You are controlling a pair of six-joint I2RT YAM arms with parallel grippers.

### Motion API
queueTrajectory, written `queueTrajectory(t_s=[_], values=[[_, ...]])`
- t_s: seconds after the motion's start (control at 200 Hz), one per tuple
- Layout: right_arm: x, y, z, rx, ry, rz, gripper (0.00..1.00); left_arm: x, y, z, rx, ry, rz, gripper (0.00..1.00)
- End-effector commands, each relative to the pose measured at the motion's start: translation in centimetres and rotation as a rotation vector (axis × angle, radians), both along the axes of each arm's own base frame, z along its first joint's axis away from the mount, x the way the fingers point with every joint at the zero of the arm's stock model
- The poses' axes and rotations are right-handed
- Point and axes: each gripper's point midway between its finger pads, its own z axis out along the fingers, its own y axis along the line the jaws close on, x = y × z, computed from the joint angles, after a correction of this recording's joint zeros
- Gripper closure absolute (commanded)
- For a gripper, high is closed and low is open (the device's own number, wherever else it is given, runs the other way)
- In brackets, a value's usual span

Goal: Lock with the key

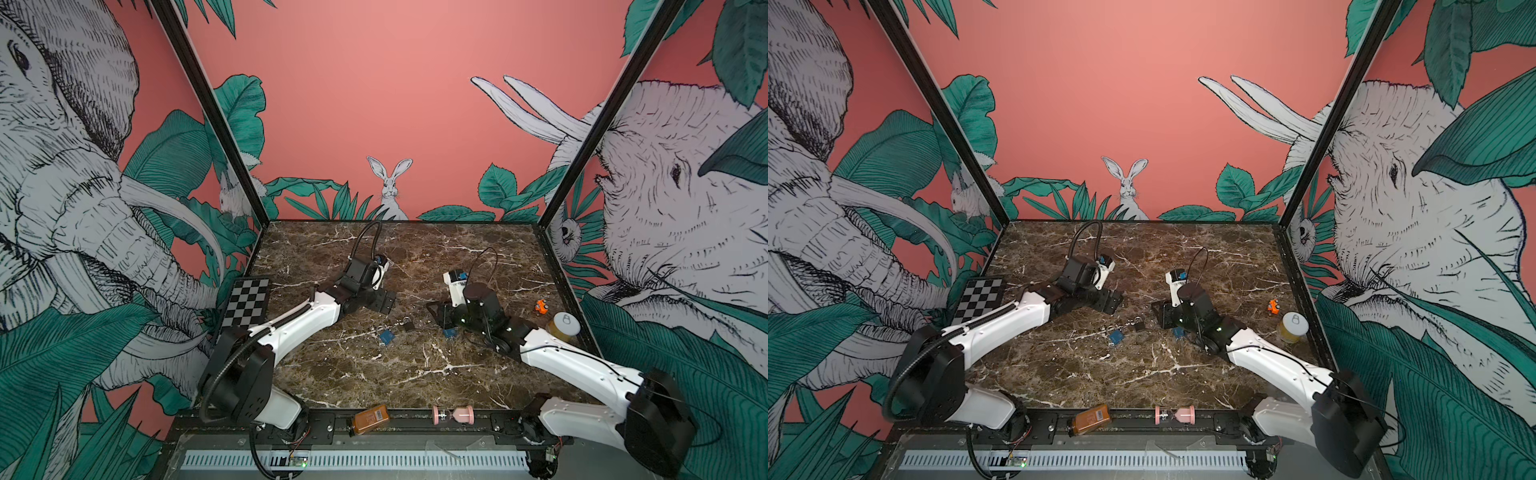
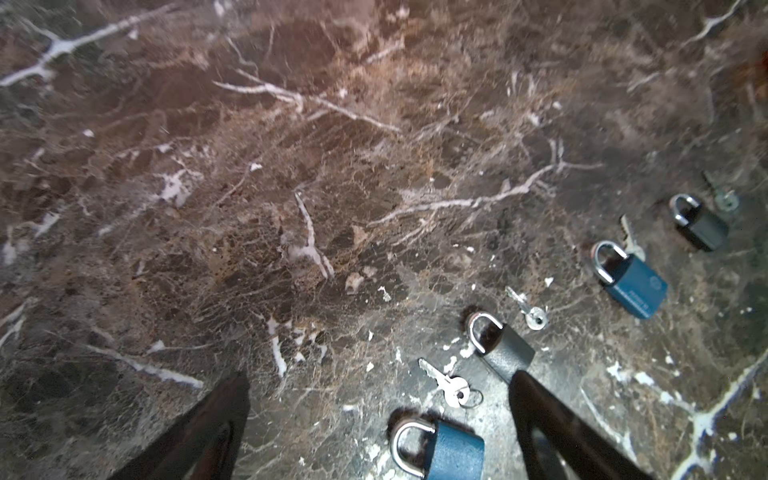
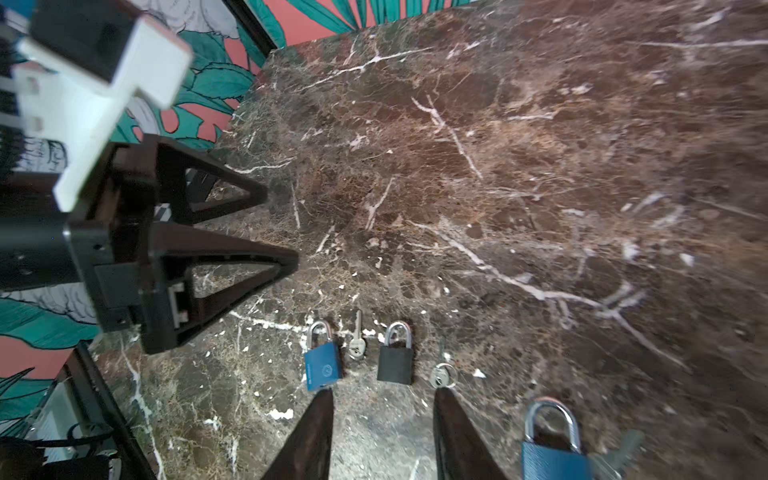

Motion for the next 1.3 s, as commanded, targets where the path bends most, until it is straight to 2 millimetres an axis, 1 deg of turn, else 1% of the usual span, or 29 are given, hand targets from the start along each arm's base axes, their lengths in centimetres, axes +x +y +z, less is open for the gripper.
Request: queueTrajectory(t_s=[0.0, 0.05, 0.075, 0.105, 0.125, 0.155, 0.17, 0.19, 0.21, 0.225, 0.31, 0.32, 0.385, 0.45, 0.575, 0.67, 0.715, 0.845, 0.925, 1.035, 1.055, 1.085, 1.125, 1.155, 1.2, 1.225, 1.27, 1.28, 1.29], values=[[-0.9, -3.5, -1.5, -0.146, 0.007, -0.047, 0.57, 0.8, 0.8, 3.2, -0.078, -0.163, 0.083, 0.03], [-1.2, -4.5, -1.2, -0.169, -0.006, -0.065, 0.53, 0.6, 1.5, 3.8, -0.089, -0.208, 0.105, 0.03], [-1.4, -5.0, -1.1, -0.179, -0.012, -0.075, 0.5, 0.5, 1.9, 4.1, -0.093, -0.233, 0.113, 0.02], [-1.5, -5.7, -0.8, -0.196, -0.024, -0.092, 0.41, 0.3, 2.3, 4.5, -0.094, -0.264, 0.12, 0.03], [-1.7, -6.2, -0.7, -0.207, -0.031, -0.103, 0.38, 0.3, 2.6, 4.8, -0.098, -0.287, 0.131, 0.03], [-1.8, -6.9, -0.3, -0.223, -0.043, -0.122, 0.29, 0.3, 3.3, 5.1, -0.095, -0.317, 0.154, 0.03], [-1.8, -7.3, -0.2, -0.234, -0.047, -0.135, 0.22, 0.3, 3.6, 5.4, -0.098, -0.337, 0.169, 0.03], [-1.9, -7.9, 0.0, -0.247, -0.055, -0.152, 0.18, 0.4, 4.1, 5.6, -0.095, -0.361, 0.185, 0.03], [-2.0, -8.5, 0.2, -0.26, -0.063, -0.171, 0.04, 0.4, 4.5, 5.8, -0.09, -0.387, 0.197, 0.03], [-2.0, -8.9, 0.4, -0.269, -0.07, -0.184, 0.02, 0.3, 4.8, 5.9, -0.088, -0.404, 0.205, 0.03], [-2.4, -11.1, 1.4, -0.305, -0.109, -0.257, 0.02, 0.6, 6.4, 6.9, -0.082, -0.527, 0.266, 0.03], [-2.5, -11.4, 1.5, -0.307, -0.114, -0.265, 0.02, 0.5, 6.6, 6.6, -0.073, -0.533, 0.266, 0.03], [-2.7, -12.7, 1.9, -0.322, -0.144, -0.309, 0.02, 0.4, 7.4, 7.0, -0.049, -0.62, 0.276, 0.03], [-2.8, -13.9, 2.2, -0.34, -0.175, -0.353, 0.02, 0.3, 8.9, 7.1, -0.001, -0.658, 0.329, 0.03], [-2.3, -16.1, 3.1, -0.38, -0.242, -0.467, 0.02, 0.3, 13.5, 6.9, 0.221, -0.719, 0.485, 0.02], [-1.9, -16.6, 3.9, -0.414, -0.309, -0.485, 0.02, 0.1, 17.4, 6.4, 0.303, -0.748, 0.613, 0.03], [-1.7, -16.6, 4.2, -0.424, -0.338, -0.477, 0.02, -0.1, 18.8, 6.0, 0.312, -0.746, 0.646, 0.02], [-1.5, -16.3, 4.8, -0.453, -0.403, -0.445, 0.02, -0.3, 22.4, 3.5, 0.311, -0.702, 0.743, 0.03], [-1.3, -16.3, 4.7, -0.466, -0.417, -0.445, 0.02, 0.0, 23.4, 2.1, 0.27, -0.695, 0.763, 0.03], [-1.0, -16.1, 4.4, -0.458, -0.412, -0.451, 0.02, 1.3, 23.7, 0.3, 0.233, -0.672, 0.748, 0.03], [-0.9, -16.0, 4.4, -0.456, -0.409, -0.454, 0.02, 1.7, 23.6, -0.2, 0.241, -0.664, 0.733, 0.03], [-0.8, -16.0, 4.3, -0.45, -0.407, -0.458, 0.02, 2.2, 23.4, 0.0, 0.24, -0.681, 0.726, 0.04], [-0.7, -15.9, 4.3, -0.446, -0.403, -0.458, 0.02, 3.0, 22.6, 0.0, 0.228, -0.693, 0.673, 0.04], [-0.7, -15.7, 4.3, -0.447, -0.397, -0.451, 0.02, 3.7, 22.3, -0.1, 0.236, -0.695, 0.636, 0.07], [-0.7, -15.7, 4.2, -0.454, -0.384, -0.446, 0.02, 4.6, 22.4, -1.2, 0.222, -0.661, 0.61, 0.09], [-0.7, -15.8, 4.2, -0.462, -0.379, -0.448, 0.02, 5.2, 22.8, -1.8, 0.204, -0.644, 0.611, 0.09], [-0.7, -16.3, 4.2, -0.485, -0.37, -0.467, 0.02, 6.1, 23.3, -3.6, 0.157, -0.604, 0.603, 0.12], [-0.7, -16.4, 4.2, -0.492, -0.37, -0.469, 0.02, 6.4, 23.3, -3.5, 0.149, -0.618, 0.595, 0.12], [-0.7, -16.5, 4.2, -0.5, -0.369, -0.471, 0.02, 6.7, 23.4, -3.4, 0.139, -0.633, 0.594, 0.09]])
